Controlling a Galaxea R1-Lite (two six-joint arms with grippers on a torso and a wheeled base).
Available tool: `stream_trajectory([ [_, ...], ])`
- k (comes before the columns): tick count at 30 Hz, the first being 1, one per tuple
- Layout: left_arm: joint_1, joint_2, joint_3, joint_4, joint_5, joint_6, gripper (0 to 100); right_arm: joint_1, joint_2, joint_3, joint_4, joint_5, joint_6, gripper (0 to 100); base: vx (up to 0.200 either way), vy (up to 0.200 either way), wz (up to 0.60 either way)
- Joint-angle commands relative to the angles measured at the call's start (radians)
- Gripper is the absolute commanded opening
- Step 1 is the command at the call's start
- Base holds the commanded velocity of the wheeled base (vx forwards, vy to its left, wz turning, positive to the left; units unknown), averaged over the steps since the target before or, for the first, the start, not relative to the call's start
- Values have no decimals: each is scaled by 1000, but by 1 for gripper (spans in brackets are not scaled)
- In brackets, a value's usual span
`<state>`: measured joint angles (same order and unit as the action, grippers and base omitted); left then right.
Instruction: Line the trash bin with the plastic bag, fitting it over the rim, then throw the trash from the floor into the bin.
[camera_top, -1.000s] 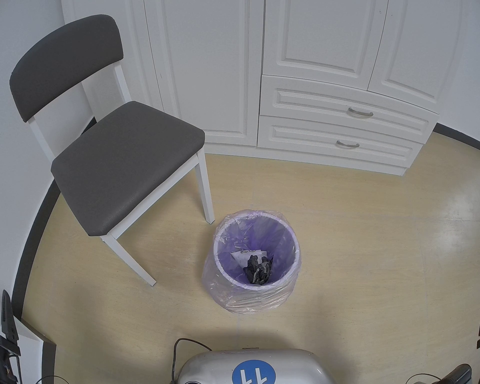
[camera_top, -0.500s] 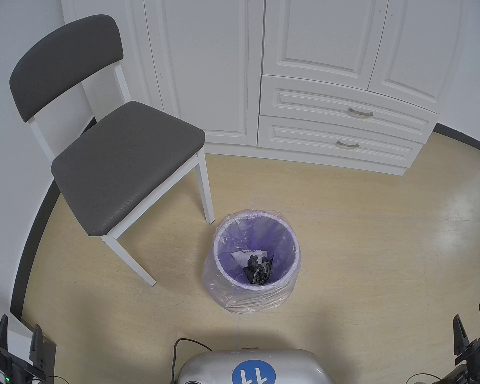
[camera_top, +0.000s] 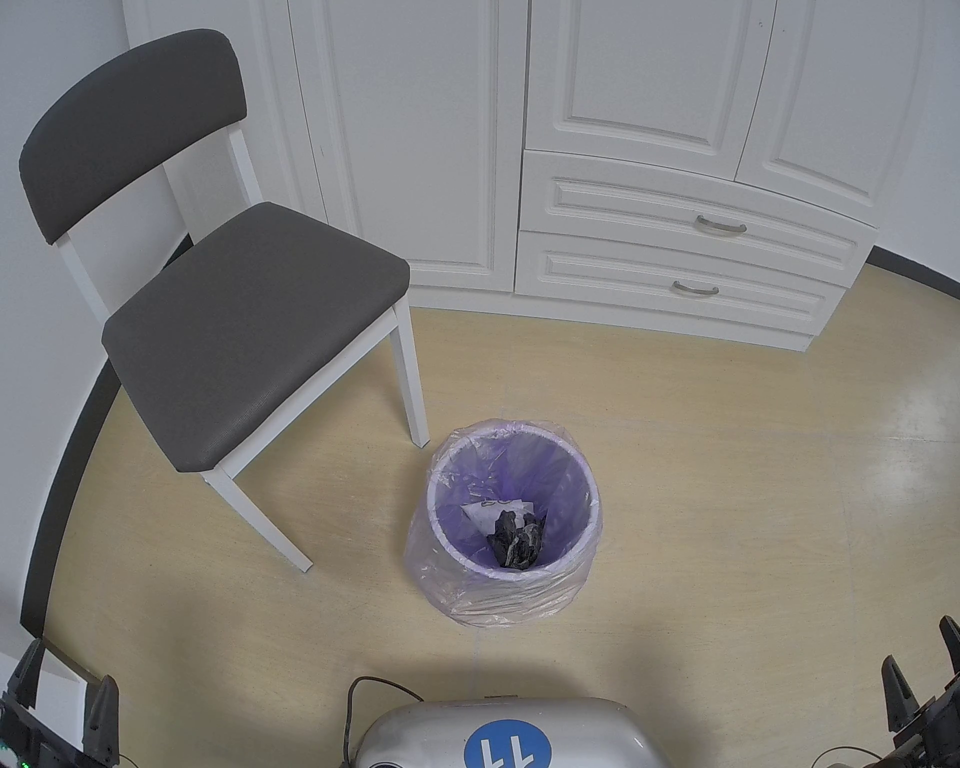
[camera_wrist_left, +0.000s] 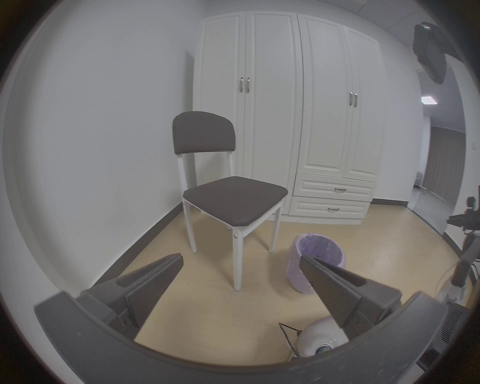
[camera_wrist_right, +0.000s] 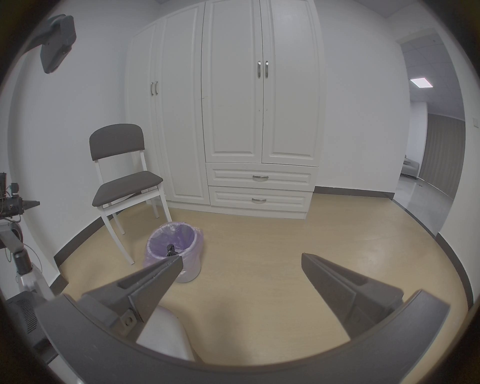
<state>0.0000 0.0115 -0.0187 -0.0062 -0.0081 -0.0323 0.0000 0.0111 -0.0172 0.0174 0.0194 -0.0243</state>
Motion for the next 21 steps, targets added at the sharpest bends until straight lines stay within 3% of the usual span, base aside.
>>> stream_trajectory([
  [1,0,-11,-3,2,-12,-1,100,2,-11,17,-8,-4,17,100,0,0,0],
  [3,0,-11,-3,2,-4,-6,100,2,-11,17,-8,-9,21,100,0,0,0],
  [5,3,-11,11,-14,97,-17,100,2,-11,17,-10,-18,26,100,0,0,0],
  [6,3,-11,10,-12,112,-43,100,2,-11,17,-10,-18,26,100,0,0,0],
  [8,2,-11,10,-11,105,-67,100,2,-11,17,-10,-18,26,100,0,0,0],
  [13,0,-11,14,-5,82,-18,100,2,-11,17,-8,-18,23,100,0,0,0],
  [14,-2,-10,19,2,3,42,100,2,-11,17,-8,-16,20,100,0,0,0],
  [21,-2,-10,19,3,2,34,100,2,-11,17,-8,-16,21,100,0,0,0],
])
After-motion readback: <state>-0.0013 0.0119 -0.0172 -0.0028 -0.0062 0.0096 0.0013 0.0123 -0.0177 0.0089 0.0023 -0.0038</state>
